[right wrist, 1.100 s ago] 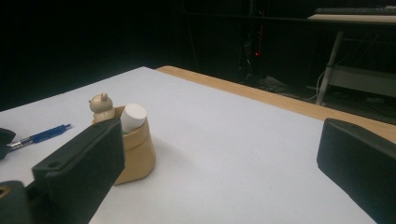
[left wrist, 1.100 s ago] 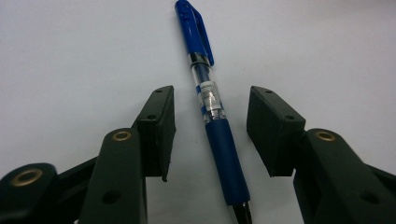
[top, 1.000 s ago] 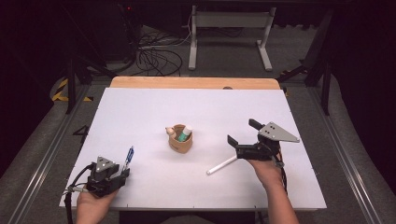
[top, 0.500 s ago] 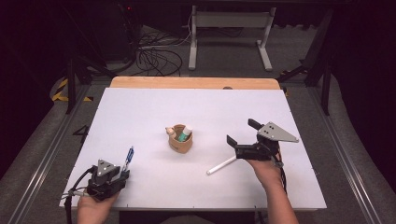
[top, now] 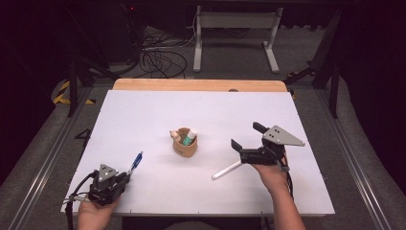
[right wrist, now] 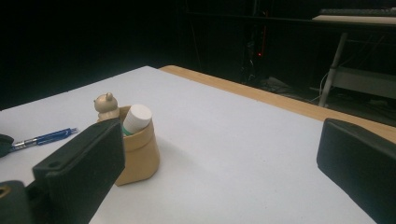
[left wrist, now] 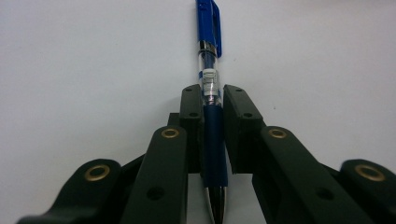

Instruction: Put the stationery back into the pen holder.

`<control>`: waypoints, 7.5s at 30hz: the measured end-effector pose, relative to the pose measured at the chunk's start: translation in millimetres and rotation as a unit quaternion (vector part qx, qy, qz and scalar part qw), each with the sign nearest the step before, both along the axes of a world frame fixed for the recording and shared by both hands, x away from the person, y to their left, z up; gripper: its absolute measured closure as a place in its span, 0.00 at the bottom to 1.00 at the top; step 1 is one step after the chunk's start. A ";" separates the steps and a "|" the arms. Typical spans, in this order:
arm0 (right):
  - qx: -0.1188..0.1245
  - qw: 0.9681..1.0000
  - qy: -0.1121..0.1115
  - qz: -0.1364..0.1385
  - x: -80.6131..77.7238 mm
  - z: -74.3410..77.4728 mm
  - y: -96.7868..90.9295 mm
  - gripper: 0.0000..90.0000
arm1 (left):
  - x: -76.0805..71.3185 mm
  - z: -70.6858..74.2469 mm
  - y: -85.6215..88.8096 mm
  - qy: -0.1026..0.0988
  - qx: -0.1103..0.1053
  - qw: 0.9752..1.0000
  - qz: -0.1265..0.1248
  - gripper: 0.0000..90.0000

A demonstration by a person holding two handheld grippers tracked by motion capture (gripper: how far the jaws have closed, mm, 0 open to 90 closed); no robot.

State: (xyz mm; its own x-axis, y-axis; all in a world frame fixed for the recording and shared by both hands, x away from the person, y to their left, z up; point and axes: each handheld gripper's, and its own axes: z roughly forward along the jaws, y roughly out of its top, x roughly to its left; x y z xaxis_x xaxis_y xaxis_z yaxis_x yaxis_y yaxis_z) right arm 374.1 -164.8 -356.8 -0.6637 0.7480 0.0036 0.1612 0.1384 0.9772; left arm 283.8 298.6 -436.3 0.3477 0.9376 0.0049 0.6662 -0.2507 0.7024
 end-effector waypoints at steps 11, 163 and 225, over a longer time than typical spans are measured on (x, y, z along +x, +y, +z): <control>-0.022 0.999 -0.023 0.025 -3.2 0.0 7.3 0.06 | 7.6 17.8 -15.8 -0.032 -0.016 0.997 -0.065 0.88; -0.146 0.979 -0.106 0.099 -20.2 -24.7 78.1 0.89 | 59.6 59.9 -97.3 -0.100 -0.032 0.961 -0.257 0.34; -0.063 0.990 -0.095 0.082 38.7 -43.5 139.5 0.89 | 62.4 50.3 -84.9 -0.113 -0.027 0.963 -0.243 0.24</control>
State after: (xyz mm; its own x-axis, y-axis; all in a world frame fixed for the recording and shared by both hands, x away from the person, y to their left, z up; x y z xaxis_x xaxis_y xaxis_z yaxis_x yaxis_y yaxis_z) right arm 412.8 -25.3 -400.4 -0.7557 0.6172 -0.2192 -0.0576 0.2707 0.9609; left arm 346.2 213.7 -386.0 0.7406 0.6661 0.0884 0.3081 -0.4535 0.8363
